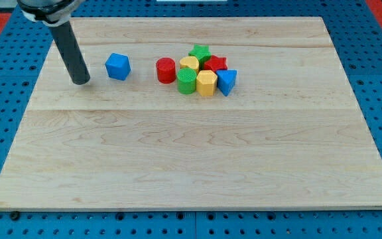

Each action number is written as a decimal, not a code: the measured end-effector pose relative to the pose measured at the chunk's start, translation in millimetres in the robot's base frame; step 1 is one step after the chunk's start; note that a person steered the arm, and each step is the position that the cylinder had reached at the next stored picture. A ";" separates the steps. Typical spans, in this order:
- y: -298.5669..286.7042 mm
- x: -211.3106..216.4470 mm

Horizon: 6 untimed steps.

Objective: Move your arm below the blue cube

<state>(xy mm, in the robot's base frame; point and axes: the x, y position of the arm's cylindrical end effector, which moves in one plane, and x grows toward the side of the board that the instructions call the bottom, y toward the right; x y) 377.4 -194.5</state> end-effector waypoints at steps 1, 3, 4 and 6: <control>37.9 -50.1; 97.5 -64.5; 62.6 -64.5; 28.1 4.3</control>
